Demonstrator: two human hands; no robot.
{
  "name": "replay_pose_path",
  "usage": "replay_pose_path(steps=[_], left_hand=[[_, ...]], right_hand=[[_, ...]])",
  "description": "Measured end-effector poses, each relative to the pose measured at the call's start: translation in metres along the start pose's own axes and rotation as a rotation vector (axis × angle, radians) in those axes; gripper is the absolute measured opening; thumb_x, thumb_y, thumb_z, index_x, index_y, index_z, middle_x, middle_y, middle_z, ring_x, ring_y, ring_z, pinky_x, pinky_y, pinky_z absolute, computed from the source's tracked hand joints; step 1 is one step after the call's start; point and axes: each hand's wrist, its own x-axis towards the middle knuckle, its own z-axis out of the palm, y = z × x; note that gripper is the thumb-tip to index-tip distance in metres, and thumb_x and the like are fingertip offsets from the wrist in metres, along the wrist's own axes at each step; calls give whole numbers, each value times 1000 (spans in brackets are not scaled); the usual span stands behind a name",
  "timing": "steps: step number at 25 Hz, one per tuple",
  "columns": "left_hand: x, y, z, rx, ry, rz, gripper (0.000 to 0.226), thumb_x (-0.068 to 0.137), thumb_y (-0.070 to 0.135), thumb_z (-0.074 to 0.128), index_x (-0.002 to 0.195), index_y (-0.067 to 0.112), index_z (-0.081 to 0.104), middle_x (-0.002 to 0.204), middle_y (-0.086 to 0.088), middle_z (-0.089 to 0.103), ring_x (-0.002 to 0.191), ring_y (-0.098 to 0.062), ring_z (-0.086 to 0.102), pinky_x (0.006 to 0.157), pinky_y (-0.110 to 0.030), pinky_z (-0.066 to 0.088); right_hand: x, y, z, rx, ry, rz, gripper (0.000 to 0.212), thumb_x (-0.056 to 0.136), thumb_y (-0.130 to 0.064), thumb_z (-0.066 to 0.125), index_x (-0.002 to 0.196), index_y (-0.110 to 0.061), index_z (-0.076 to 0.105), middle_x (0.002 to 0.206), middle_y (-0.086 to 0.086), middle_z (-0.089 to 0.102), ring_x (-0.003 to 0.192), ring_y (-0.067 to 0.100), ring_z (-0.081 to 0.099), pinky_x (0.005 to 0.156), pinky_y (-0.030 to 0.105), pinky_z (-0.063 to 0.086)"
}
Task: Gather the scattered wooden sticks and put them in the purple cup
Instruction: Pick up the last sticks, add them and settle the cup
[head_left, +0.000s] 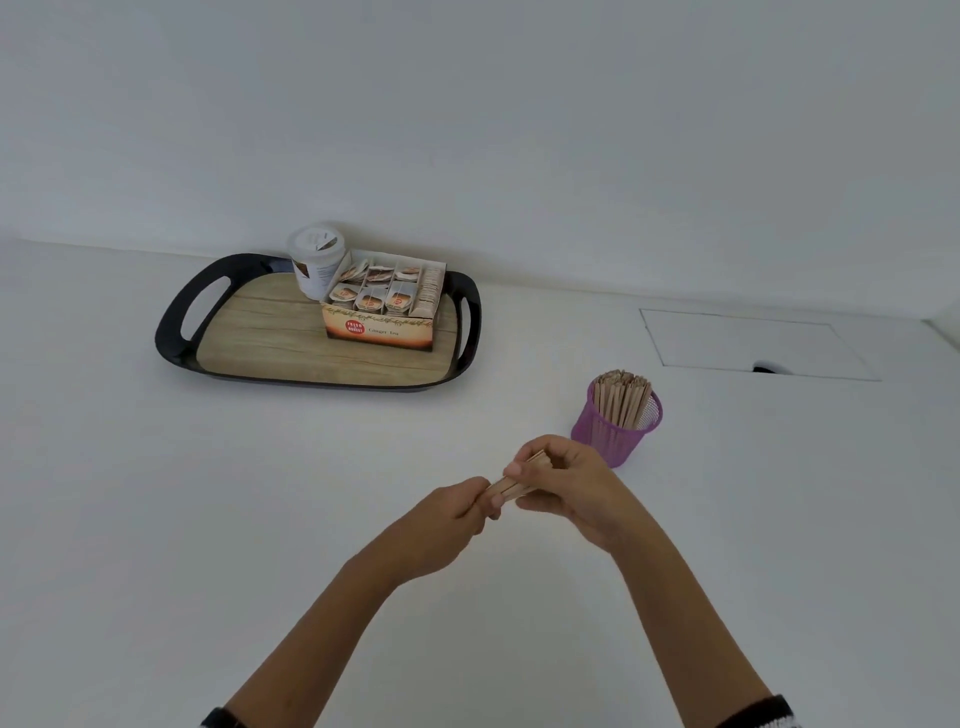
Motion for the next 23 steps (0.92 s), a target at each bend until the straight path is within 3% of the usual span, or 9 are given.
replay_pose_path(steps=[4, 8, 10, 15, 23], left_hand=[[7, 3, 11, 50, -7, 22, 30, 101, 38, 32, 82, 30, 52, 70, 6, 48, 52, -2, 37, 49, -13, 32], [15, 9, 22, 43, -1, 34, 30, 102, 40, 32, 83, 28, 52, 70, 6, 48, 51, -1, 37, 49, -13, 31], [17, 11, 26, 23, 8, 50, 31, 102, 40, 31, 82, 29, 52, 69, 6, 48, 51, -1, 36, 48, -13, 31], [19, 16, 31, 20, 2, 66, 29, 102, 39, 33, 82, 30, 52, 69, 7, 47, 50, -2, 36, 48, -13, 30], [25, 17, 34, -70, -22, 42, 28, 102, 36, 35, 84, 28, 55, 68, 9, 45, 46, 0, 36, 46, -12, 29]], right_hand=[[-9, -14, -27, -285, 67, -90, 8, 77, -5, 75, 84, -9, 74, 80, 6, 71, 78, 15, 69, 71, 22, 57], [-13, -19, -43, -547, 140, -140, 11, 81, -12, 73, 86, -22, 75, 79, -8, 71, 81, 11, 65, 75, 25, 58], [-17, -18, -47, -549, 127, -114, 10, 82, -18, 72, 86, -26, 75, 80, -7, 71, 81, 10, 65, 73, 24, 58], [-25, -17, -53, -342, 144, -110, 12, 77, -11, 75, 85, -20, 76, 82, 6, 72, 77, 12, 68, 70, 23, 57], [-28, -21, -53, -359, 202, -129, 14, 71, -6, 79, 82, -14, 77, 79, 13, 72, 72, 15, 69, 68, 22, 57]])
